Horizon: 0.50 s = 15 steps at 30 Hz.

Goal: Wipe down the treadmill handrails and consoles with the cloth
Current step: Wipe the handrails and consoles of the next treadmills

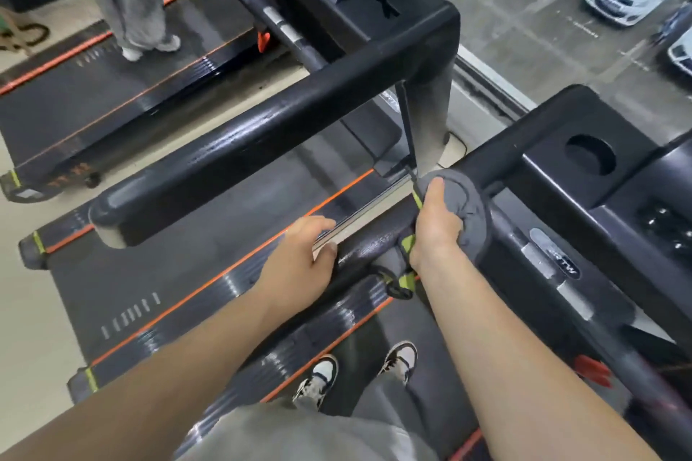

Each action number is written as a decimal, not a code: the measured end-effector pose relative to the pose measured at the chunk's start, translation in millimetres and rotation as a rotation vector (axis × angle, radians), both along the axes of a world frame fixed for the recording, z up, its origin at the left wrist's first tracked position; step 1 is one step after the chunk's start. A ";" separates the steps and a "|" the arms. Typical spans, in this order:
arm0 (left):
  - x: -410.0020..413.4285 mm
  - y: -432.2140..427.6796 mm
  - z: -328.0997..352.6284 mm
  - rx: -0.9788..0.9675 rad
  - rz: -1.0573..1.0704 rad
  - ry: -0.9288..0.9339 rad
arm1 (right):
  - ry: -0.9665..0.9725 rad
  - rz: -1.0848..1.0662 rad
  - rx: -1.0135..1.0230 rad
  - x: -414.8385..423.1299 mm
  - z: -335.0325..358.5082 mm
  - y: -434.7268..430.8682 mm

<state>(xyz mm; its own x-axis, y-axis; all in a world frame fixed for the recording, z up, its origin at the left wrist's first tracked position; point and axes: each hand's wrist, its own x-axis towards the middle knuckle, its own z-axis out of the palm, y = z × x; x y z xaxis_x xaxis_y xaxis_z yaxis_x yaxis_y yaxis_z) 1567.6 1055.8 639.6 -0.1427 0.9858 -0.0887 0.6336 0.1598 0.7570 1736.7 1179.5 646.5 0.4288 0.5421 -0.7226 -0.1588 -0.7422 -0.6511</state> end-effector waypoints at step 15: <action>-62.6 -64.7 -13.6 -0.168 0.223 -0.096 | -0.021 0.296 -0.115 -137.5 -19.3 -201.4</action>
<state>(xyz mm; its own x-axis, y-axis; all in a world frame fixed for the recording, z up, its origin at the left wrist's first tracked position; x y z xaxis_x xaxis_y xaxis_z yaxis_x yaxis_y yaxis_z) 1505.0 991.1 626.0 -0.3373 0.9013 -0.2719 0.4955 0.4155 0.7628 1599.2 978.2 627.3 0.2796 0.5608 -0.7793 0.0876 -0.8232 -0.5609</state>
